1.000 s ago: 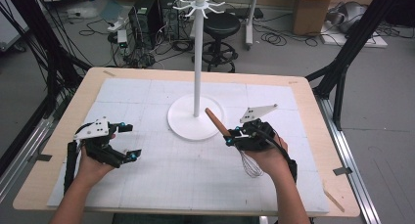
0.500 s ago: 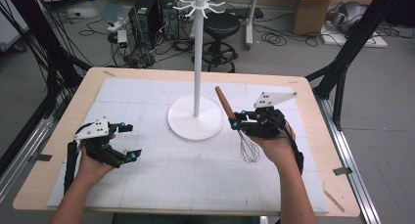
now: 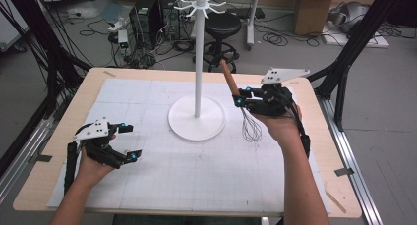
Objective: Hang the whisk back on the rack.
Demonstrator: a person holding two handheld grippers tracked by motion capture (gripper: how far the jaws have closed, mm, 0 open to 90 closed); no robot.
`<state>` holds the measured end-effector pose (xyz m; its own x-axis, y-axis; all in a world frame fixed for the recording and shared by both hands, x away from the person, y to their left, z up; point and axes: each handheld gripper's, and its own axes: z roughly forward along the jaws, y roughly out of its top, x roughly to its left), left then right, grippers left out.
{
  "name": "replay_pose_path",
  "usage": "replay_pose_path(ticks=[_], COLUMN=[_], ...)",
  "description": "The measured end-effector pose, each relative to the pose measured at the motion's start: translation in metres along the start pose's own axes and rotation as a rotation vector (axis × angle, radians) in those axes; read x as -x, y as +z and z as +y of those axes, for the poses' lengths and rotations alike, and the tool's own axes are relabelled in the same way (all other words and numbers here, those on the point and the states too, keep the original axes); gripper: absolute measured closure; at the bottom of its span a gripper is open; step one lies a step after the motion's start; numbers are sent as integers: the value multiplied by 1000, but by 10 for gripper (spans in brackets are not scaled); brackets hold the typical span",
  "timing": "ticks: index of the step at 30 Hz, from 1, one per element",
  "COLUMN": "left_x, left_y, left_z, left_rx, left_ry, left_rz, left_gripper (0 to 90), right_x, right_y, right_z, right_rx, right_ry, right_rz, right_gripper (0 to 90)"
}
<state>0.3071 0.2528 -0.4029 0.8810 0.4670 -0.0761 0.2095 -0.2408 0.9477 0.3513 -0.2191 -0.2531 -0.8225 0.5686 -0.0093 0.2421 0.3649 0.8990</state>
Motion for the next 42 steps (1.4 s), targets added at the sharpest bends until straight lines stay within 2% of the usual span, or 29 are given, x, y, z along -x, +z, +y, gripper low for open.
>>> replay_pose_path(ticks=[3,9,12,16,22,29,42], left_x=[0,0,0,-1,0,-1,-1], left_y=[0,0,0,0,0,-1,-2], left_z=[0,0,0,0,0,0,1], left_rx=[0,0,0,0,1,5,11], left_ry=[-4,-5,-3,-3,-5,-3,-2], left_rz=[0,0,0,1,1,-1,0], left_gripper=[25,25,25,24,25,25,24], right_x=[2,16,20,20,24,26,42], right_y=[-2,-9,-11,-14,-18,-16,-6], right_z=[3,12,17,28,47,63,88], right_rx=[10,50,46,52,90,109,108], right_ry=[-1,24,29,10,18,15,48], right_rz=[-6,-60,-68,-89,-122,-139,-173], right_gripper=[708,708,708,708,707,708,708])
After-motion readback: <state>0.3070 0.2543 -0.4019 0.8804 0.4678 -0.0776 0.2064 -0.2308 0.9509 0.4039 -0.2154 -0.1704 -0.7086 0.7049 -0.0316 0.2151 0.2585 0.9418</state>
